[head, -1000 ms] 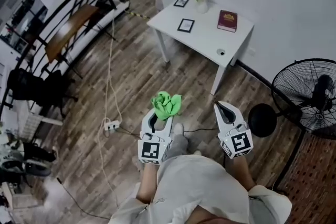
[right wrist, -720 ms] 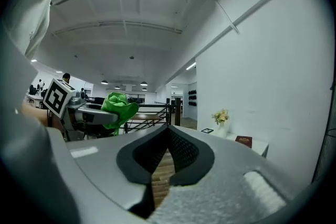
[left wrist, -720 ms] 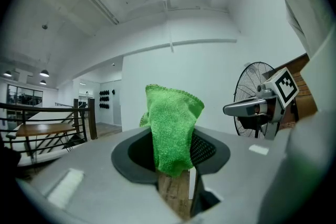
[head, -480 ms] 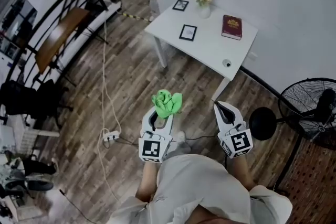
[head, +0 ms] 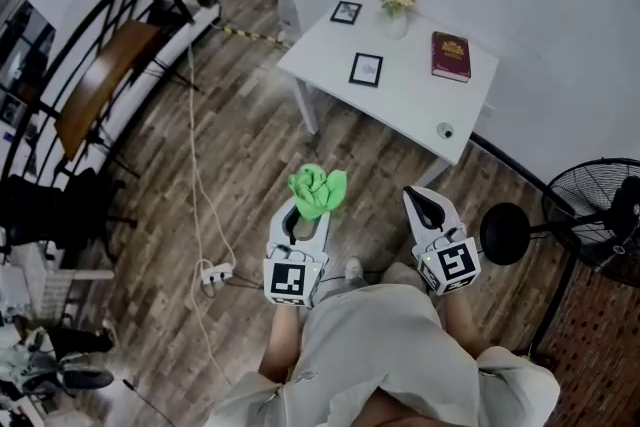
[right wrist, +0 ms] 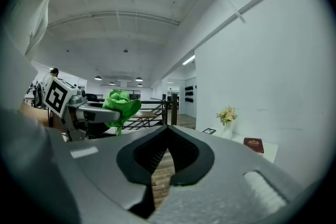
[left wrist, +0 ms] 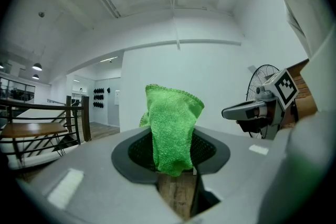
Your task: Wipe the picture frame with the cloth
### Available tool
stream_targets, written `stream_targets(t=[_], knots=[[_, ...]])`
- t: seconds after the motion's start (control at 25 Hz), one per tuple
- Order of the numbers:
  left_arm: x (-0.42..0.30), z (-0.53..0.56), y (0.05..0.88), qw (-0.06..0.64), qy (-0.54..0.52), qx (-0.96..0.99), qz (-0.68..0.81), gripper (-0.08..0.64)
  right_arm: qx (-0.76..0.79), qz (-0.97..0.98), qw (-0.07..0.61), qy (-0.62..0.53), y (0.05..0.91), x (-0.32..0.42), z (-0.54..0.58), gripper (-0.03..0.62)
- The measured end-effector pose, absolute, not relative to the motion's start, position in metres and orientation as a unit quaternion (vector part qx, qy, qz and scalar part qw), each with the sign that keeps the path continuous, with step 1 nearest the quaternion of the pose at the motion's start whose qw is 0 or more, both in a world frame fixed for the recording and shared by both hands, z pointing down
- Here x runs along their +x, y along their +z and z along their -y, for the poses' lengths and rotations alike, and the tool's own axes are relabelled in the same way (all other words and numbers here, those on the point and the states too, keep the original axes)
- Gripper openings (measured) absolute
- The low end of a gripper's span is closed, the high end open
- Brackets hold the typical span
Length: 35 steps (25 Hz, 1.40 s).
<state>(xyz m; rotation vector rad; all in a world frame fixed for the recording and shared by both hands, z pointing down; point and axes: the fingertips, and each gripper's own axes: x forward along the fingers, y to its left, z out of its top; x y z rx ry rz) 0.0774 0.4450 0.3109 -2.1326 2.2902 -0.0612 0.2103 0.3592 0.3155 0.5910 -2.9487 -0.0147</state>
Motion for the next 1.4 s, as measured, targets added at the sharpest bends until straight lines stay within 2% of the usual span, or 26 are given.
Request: stream_targets(t=[0.44,0.72,1.4], knots=[[0.046,-0.407,0.321,-0.002,-0.008,-0.687,-0.727,0.167,0.21,0.974,0.079,-0.004,0.323,0.181,-0.32,0.005],[0.018,-0.367,0.326,-0.004,-0.014,-0.681,-0.732,0.167,0.197,0.979,0.058,-0.008,0.316,0.147,-0.279,0.005],[-0.045,-0.194,0.307,-0.01,-0.028,-0.646,-0.762,0.167,0.149,0.987,0.061,0.024,0.315,0.074,-0.093,0.005]])
